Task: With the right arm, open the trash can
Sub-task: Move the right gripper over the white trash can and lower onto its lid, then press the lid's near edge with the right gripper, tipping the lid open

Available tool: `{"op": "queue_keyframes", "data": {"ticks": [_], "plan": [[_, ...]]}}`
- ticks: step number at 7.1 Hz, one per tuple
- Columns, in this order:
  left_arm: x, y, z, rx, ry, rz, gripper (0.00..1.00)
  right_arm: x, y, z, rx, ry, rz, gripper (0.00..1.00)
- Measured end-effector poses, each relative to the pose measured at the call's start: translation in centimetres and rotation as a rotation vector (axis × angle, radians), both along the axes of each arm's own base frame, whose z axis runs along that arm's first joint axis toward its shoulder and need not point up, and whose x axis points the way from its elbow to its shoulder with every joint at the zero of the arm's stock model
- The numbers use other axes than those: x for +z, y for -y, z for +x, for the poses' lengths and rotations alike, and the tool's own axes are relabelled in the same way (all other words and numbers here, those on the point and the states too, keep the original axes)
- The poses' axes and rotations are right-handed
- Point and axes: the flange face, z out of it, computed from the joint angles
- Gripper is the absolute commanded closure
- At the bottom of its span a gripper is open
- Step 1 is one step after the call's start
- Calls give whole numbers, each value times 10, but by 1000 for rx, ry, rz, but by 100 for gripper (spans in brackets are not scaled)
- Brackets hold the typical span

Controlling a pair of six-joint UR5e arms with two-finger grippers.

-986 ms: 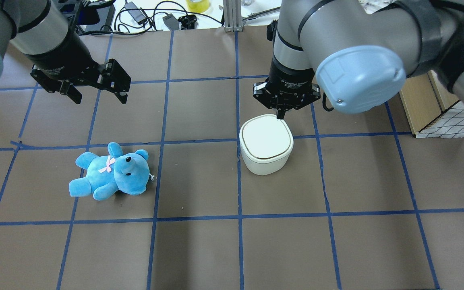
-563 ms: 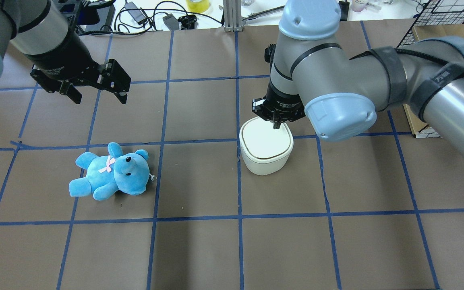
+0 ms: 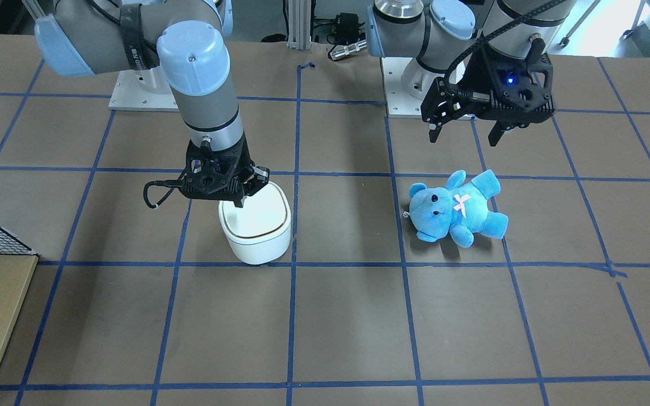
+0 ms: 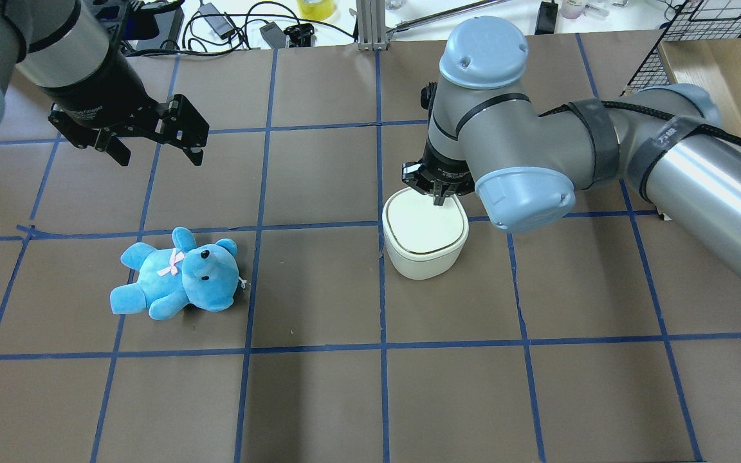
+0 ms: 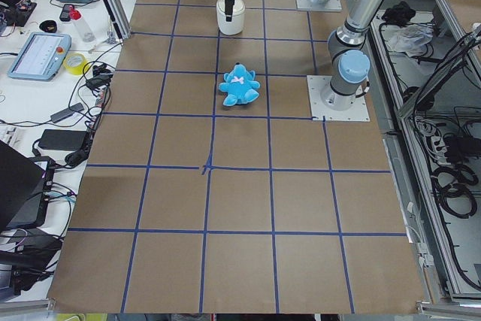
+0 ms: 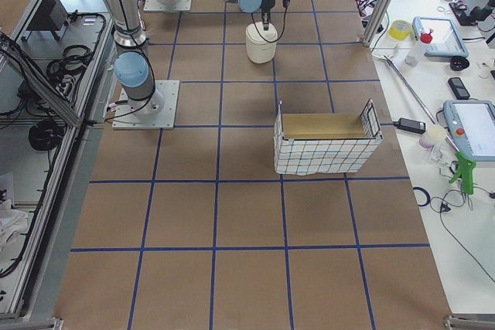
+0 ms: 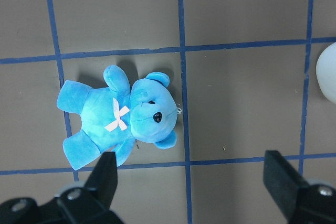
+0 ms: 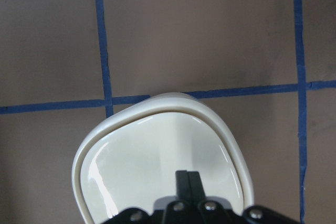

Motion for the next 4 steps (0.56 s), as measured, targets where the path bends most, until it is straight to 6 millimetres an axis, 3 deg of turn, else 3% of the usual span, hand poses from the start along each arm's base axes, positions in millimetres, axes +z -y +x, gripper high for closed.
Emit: {"op": "queue_keyframes", "data": {"ticks": [4], "plan": [[0, 0, 0, 0, 0, 0, 0, -14, 0, 0, 9, 2, 19, 100]]}}
